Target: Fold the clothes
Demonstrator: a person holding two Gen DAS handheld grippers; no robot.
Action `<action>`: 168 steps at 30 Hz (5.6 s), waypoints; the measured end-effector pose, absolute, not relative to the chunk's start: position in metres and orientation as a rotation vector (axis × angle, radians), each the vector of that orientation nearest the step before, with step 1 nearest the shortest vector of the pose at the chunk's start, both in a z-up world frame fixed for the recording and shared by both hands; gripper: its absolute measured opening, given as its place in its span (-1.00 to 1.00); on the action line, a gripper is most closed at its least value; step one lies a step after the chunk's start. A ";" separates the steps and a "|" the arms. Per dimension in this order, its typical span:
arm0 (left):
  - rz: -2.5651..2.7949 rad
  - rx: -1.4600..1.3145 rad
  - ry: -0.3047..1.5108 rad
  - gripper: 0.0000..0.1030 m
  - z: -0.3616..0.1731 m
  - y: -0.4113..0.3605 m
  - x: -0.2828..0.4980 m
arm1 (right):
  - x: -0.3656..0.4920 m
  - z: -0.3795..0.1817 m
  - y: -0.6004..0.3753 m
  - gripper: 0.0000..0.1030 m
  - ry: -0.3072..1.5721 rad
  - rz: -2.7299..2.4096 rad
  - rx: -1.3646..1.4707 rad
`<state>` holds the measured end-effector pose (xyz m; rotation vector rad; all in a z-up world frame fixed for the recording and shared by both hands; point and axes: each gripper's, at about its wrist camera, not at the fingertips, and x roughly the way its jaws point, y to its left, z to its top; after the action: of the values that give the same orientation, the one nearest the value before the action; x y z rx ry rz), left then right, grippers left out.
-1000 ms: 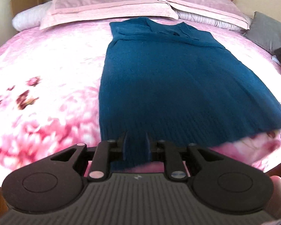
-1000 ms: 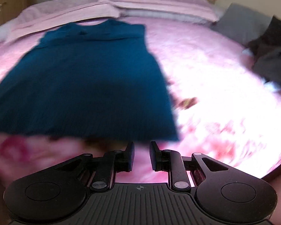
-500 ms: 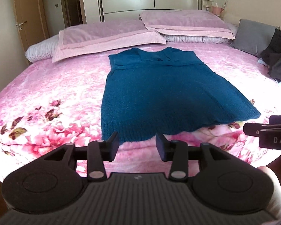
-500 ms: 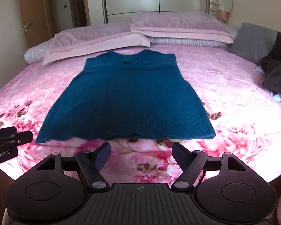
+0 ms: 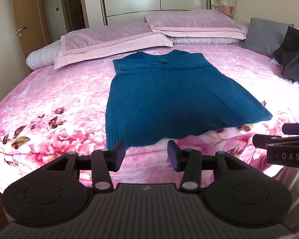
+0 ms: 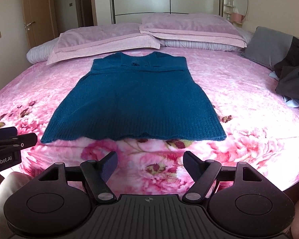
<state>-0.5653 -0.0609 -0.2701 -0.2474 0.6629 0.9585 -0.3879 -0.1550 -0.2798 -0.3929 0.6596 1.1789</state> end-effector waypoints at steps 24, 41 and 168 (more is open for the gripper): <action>0.929 -0.425 0.772 -0.18 -0.335 0.003 -0.547 | -0.362 -0.345 -0.102 0.46 0.749 1.136 -0.540; 0.743 -0.949 0.535 -0.22 -0.360 0.166 -0.623 | -0.137 -0.340 -0.125 0.46 0.987 1.246 0.033; 0.667 -0.720 0.454 -0.59 -0.381 0.370 -0.538 | -0.064 -0.376 0.103 -0.10 0.924 1.405 -0.046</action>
<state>-0.5376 0.3704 -0.3810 -0.7204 0.4542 0.6666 -0.0640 0.1027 -0.3764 -0.0463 0.9245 1.4049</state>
